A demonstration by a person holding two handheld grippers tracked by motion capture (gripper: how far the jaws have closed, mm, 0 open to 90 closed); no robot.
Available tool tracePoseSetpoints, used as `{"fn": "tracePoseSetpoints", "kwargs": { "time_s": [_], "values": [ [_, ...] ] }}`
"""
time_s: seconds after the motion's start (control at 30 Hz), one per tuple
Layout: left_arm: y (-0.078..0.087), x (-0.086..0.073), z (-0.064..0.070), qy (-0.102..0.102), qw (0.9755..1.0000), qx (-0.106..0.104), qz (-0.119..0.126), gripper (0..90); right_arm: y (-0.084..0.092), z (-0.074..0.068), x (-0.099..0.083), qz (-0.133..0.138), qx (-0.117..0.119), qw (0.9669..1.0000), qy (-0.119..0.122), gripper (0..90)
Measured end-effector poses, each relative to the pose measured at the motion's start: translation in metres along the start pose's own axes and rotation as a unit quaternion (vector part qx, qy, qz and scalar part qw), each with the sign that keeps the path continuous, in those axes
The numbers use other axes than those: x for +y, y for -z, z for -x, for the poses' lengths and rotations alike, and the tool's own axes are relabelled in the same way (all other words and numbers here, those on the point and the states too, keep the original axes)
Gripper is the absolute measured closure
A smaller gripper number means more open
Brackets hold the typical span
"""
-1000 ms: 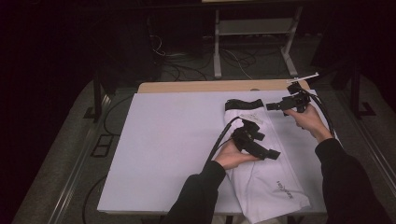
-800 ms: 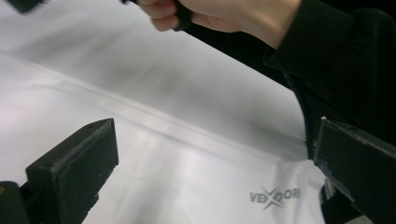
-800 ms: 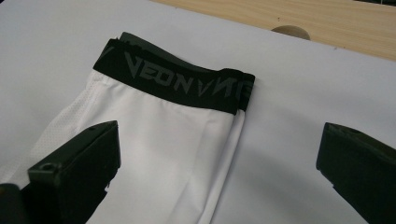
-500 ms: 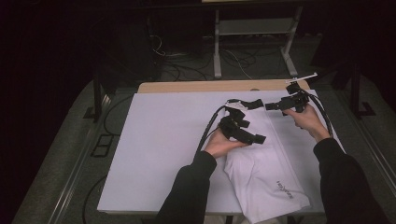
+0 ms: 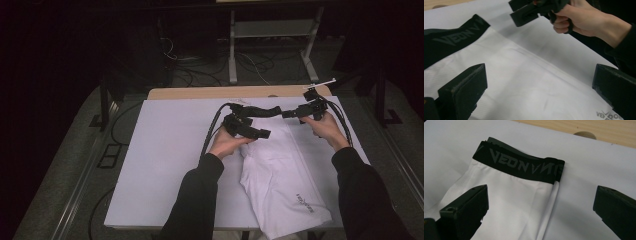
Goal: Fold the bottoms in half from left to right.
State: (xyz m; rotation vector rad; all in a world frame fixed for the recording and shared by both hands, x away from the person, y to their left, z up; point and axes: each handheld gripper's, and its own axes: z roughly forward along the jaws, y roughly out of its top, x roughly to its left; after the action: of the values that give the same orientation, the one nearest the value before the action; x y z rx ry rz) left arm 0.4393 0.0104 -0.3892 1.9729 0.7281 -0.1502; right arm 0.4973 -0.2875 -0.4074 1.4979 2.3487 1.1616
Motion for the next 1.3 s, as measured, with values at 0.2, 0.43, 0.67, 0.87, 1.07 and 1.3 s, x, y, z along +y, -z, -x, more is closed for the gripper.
{"fn": "tracePoseSetpoints", "kwargs": {
  "time_s": [0.2, 0.43, 0.67, 0.87, 1.07, 1.3],
  "values": [
    [-0.001, -0.001, -0.020, 0.026, 0.9994, 0.017, 0.011, 0.0, -0.005, 0.001, -0.001, -0.007, -0.001, 1.0000, -0.003, 0.0],
    [-0.001, -0.003, -0.039, 0.051, 0.9978, 0.040, 0.015, 0.0, -0.008, 0.002, -0.001, -0.009, 0.000, 0.9999, -0.005, 1.4],
    [0.000, 0.000, -0.054, 0.085, 0.9944, 0.056, 0.027, 0.0, -0.009, 0.005, -0.003, -0.014, -0.003, 0.9998, -0.012, 4.8],
    [-0.007, -0.007, -0.067, 0.117, 0.9908, 0.066, 0.012, 0.0, -0.010, 0.007, -0.004, -0.025, 0.002, 0.9995, -0.021, 11.4],
    [-0.016, -0.012, -0.073, 0.138, 0.9879, 0.072, 0.001, 0.0, -0.013, 0.008, -0.006, -0.042, 0.009, 0.9987, -0.028, 14.4],
    [-0.019, -0.017, -0.080, 0.163, 0.9842, 0.069, -0.007, 5.6, -0.016, 0.010, -0.010, -0.060, 0.021, 0.9975, -0.032, 21.3]
  ]
}}
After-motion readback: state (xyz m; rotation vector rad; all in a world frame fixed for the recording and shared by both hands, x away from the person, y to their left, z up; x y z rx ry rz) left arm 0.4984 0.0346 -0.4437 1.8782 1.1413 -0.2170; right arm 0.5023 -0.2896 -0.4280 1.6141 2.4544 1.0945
